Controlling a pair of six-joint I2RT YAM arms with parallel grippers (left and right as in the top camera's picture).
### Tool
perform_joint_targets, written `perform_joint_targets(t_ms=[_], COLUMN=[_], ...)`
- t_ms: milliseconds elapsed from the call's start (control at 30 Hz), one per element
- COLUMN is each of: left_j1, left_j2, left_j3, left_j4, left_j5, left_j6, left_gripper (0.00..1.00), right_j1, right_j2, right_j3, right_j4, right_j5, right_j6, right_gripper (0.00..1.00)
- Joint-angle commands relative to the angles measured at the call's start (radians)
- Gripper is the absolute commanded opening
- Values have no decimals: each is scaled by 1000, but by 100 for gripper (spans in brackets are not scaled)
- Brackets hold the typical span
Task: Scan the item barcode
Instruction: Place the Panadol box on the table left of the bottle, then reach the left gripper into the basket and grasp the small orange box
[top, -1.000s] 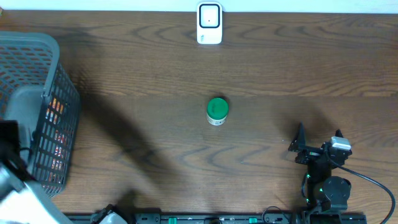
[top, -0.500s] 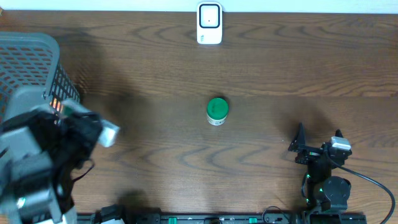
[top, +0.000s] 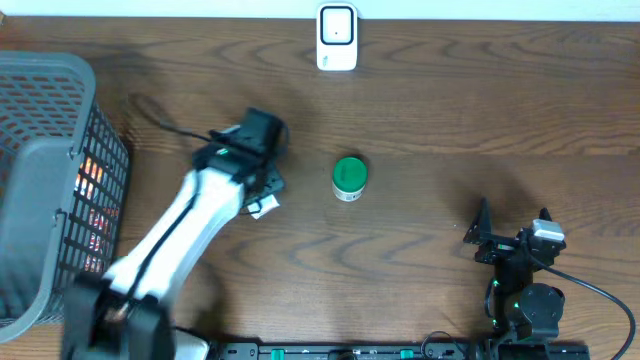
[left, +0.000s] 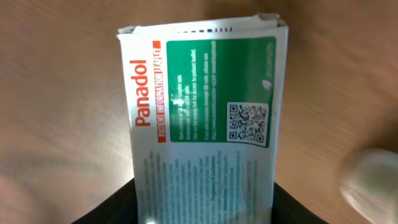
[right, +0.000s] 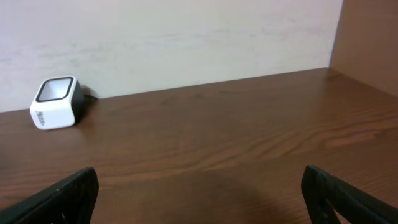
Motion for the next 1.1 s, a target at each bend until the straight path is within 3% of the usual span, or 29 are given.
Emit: perform_joint_targets(t_ms=[0,233,267,367,400,633,800,933,1067], left_j1=[-35,-96,-107,-130,-128,-34,163,435,742], left_j2=[177,348,355,344,323,30,-189,-277,-258], left_j3=[-8,-8,-7,3,27,344,605,720,735], left_j4=[81,264,274,257,201,-258,-380,-396,-437], left_j5=[-70,73,76,65,48,-130,-135,-129,-53], left_j6=[-5,-5,-5,41,52,100,101,101,121], left_gripper=[52,53,57,92,96,98,98,98,98], right_j1=[-4,-4,-4,-4,-4,-4,-4,-4,-4], right_j2=[-5,-5,-5,-5,-5,-5,-5,-5,-5], right_j3=[-3,-3,-3,-3,-3,-3,-3,-3,-3], right_j4=[-2,-2,-2,-2,-2,-2,-2,-2,-2], right_j5=[-4,-4,-4,-4,-4,-4,-4,-4,-4], right_j6=[-14,-14,-14,-14,-14,-14,-14,-14,-14], right_gripper=[99,99,99,99,99,99,99,99,99])
